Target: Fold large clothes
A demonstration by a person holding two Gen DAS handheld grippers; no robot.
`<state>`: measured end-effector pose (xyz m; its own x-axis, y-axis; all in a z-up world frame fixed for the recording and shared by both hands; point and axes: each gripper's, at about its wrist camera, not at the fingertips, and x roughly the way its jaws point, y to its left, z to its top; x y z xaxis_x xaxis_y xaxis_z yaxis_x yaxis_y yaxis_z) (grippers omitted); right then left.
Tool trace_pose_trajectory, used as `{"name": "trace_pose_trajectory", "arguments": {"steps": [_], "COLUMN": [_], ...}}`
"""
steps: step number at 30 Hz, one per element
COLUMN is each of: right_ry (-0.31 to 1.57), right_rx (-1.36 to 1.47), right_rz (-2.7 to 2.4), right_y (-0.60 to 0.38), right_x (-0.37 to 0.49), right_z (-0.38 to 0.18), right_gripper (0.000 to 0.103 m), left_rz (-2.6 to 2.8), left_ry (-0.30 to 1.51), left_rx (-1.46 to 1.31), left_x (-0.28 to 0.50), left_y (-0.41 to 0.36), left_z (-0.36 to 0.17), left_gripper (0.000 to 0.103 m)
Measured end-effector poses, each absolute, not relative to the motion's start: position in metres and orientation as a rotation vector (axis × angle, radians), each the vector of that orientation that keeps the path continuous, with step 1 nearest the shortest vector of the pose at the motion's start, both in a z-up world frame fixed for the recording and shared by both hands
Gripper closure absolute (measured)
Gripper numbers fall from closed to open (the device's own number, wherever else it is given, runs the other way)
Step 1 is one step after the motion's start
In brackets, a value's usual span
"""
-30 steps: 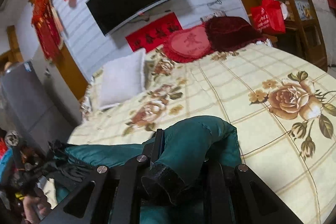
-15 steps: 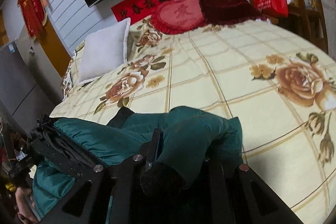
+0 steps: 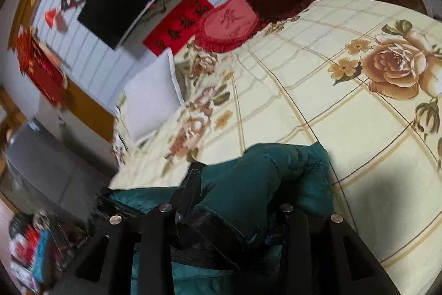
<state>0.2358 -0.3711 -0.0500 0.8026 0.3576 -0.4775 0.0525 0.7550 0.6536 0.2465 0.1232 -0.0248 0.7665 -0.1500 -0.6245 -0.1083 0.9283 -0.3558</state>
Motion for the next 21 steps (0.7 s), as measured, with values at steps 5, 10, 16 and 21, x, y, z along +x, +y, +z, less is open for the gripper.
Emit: {"name": "trace_pose_trajectory", "arguments": {"steps": [5, 10, 16, 21], "right_ry": [0.576, 0.469, 0.489, 0.611], "right_rx": [0.723, 0.621, 0.172, 0.018], "right_rz": [0.192, 0.121, 0.048, 0.069], "right_y": [-0.369, -0.364, -0.300, -0.265], "right_x": [0.228, 0.212, 0.211, 0.237], "right_z": [-0.038, -0.013, 0.014, -0.001], "right_gripper": [0.047, 0.029, 0.023, 0.018], "left_rz": [0.051, 0.060, -0.067, -0.136], "left_ry": [0.659, 0.654, 0.617, 0.691], "left_rx": [-0.357, -0.329, -0.241, -0.086], "left_x": [0.246, 0.247, 0.227, 0.238], "left_y": [0.128, 0.122, 0.090, 0.047], "left_z": [-0.021, -0.021, 0.006, -0.011], "left_gripper": [0.000, 0.000, 0.000, 0.000]}}
